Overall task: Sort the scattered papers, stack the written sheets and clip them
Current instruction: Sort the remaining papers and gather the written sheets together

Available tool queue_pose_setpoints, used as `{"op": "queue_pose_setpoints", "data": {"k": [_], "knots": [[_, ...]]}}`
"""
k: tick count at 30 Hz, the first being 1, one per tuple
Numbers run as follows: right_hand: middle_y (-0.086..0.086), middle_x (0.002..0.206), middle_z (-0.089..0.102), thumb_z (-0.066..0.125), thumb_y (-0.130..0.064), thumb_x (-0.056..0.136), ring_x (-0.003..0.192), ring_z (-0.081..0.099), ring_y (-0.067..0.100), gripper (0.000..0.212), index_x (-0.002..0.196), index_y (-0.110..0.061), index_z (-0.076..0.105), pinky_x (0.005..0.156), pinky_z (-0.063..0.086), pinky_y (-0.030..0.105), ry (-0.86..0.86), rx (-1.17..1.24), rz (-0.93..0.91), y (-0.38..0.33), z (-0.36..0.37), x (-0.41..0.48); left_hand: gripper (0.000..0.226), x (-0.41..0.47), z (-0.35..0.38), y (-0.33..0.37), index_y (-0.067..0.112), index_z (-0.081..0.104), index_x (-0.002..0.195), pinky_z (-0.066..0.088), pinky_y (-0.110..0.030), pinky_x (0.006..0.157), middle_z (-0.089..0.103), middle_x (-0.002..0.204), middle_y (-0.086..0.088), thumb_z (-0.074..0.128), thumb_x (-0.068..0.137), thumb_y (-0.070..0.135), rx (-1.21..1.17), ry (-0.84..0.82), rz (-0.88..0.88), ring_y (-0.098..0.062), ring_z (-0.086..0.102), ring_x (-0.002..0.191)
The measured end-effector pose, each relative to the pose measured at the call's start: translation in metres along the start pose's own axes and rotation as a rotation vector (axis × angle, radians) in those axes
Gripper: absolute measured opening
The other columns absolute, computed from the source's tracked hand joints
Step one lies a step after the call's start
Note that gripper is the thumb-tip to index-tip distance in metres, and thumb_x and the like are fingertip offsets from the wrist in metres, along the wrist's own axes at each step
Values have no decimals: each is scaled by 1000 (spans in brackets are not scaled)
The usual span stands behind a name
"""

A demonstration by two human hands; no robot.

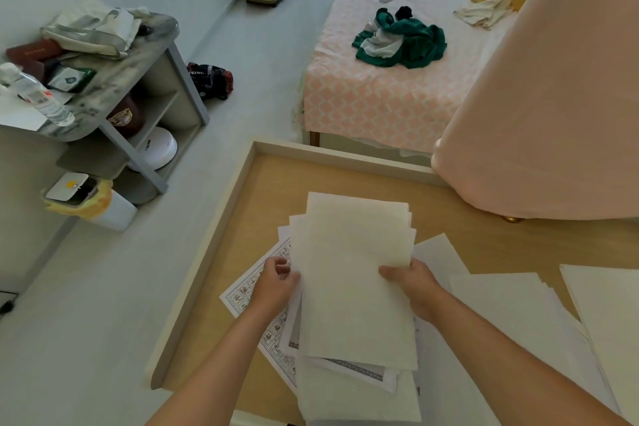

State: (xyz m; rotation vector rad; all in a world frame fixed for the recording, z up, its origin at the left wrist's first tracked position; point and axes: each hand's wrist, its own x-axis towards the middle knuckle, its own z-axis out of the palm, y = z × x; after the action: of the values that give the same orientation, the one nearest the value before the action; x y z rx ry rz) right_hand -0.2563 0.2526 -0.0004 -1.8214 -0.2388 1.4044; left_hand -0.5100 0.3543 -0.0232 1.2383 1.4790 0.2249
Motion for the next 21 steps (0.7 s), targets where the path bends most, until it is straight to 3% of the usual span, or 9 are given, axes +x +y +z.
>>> {"op": "queue_pose_setpoints", "data": {"k": [4,7,11,13,16,19,21], "knots": [[19,114,71,67,-4,89,104,69,37,29,118,0,66,91,54,50,-164,109,-5,-3,-31,-7,70,-2,12,13,24,48,133,52,-46,95,65,124,1,78,76,52,-242,-158,-44,-22,65,111],[19,118,70,66,-2,88,108,67,37,36,124,1,63,96,52,53,-212,136,52,-4,-48,-11,56,-6,21,22,23,62,122,56,-46,92,74,113,0,80,76,48,-227,-328,-30,-21,71,102],[15,124,68,57,-19,97,113,66,34,32,126,-9,62,97,51,47,-348,95,219,-9,-62,-17,33,-11,35,31,16,66,115,57,-31,81,74,109,-2,76,86,29,-202,-270,-24,-16,72,96],[14,125,68,54,-29,99,115,65,33,33,126,-13,63,99,50,47,-357,126,241,-10,-68,-17,33,-13,37,33,14,65,117,57,-33,84,74,110,-3,74,87,26,-196,-280,-26,-17,71,97],[14,125,68,55,-18,97,115,65,33,35,131,-9,59,99,50,48,-351,153,181,-12,-76,-12,32,-16,38,38,16,65,118,57,-34,87,73,110,-1,73,88,24,-139,-318,-23,-17,71,99],[17,129,65,55,-7,94,118,62,37,41,135,-6,55,102,48,52,-358,199,117,-17,-81,-5,25,-21,40,46,19,64,113,55,-24,73,72,108,1,72,90,21,-130,-312,-28,-11,69,94],[18,128,65,53,-4,95,118,62,38,40,134,-7,56,102,47,53,-353,234,86,-22,-82,-1,24,-23,41,49,19,64,113,56,-25,73,72,108,1,71,90,20,-154,-288,-33,-13,69,95]]}}
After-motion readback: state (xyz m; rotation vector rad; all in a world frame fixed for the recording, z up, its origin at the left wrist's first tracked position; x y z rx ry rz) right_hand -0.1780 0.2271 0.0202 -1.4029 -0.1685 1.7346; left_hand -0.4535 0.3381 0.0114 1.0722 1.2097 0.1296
